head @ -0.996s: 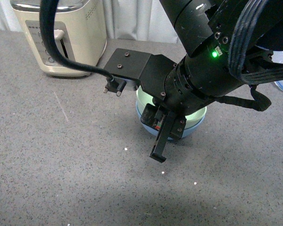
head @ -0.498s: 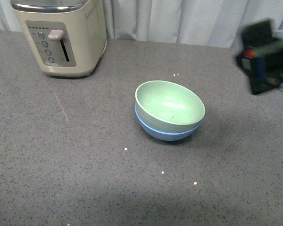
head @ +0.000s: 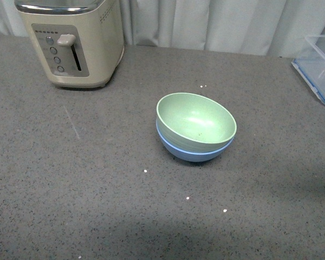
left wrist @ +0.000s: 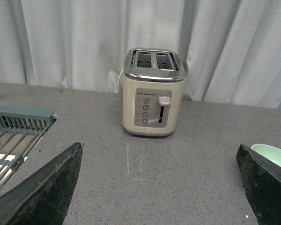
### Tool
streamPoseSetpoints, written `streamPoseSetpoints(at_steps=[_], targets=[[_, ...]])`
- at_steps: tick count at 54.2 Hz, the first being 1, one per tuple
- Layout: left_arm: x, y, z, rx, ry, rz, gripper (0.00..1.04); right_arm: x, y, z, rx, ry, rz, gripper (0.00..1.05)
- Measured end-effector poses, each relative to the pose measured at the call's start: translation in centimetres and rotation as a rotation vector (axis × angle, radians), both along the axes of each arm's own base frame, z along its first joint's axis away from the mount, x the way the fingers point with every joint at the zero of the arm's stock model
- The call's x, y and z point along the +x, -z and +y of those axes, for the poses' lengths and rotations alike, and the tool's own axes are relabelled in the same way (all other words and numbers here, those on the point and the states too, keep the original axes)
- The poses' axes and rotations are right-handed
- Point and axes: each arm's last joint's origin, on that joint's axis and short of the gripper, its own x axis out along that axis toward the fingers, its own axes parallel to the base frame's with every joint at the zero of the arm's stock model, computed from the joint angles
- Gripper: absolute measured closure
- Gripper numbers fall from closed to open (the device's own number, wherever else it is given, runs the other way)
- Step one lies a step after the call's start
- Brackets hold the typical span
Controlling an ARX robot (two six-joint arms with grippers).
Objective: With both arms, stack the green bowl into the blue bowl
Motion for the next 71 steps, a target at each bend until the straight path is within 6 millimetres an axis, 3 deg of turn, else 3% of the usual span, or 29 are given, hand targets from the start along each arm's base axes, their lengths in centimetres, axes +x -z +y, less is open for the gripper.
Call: streamPoseSetpoints(at_steps=[4, 9, 12, 32, 71], targets=[[0.0, 0.0, 0.0, 0.0, 0.002, 0.0, 0.06, -0.6, 0.4, -0.4, 0.002, 0.005, -0.012, 0.67], [0.0, 0.0, 0.0, 0.0, 0.003, 0.0, 0.06, -1.9, 1.7, -1.3, -0.005, 0.013, 0.028, 0.9], [0.0, 0.0, 0.0, 0.0, 0.003, 0.0, 0.06, -2.6, 1.6, -1.6, -0.005, 0.004, 0.02, 1.04], [0.0, 0.0, 0.0, 0.0, 0.003, 0.0, 0.06, -4.8, 1.4, -3.3, -0.003, 0.013, 0.01, 1.04], [0.0, 0.0, 0.0, 0.0, 0.003, 0.0, 0.06, -7.6, 0.7, -3.3, -0.002, 0.008, -0.013, 1.04]])
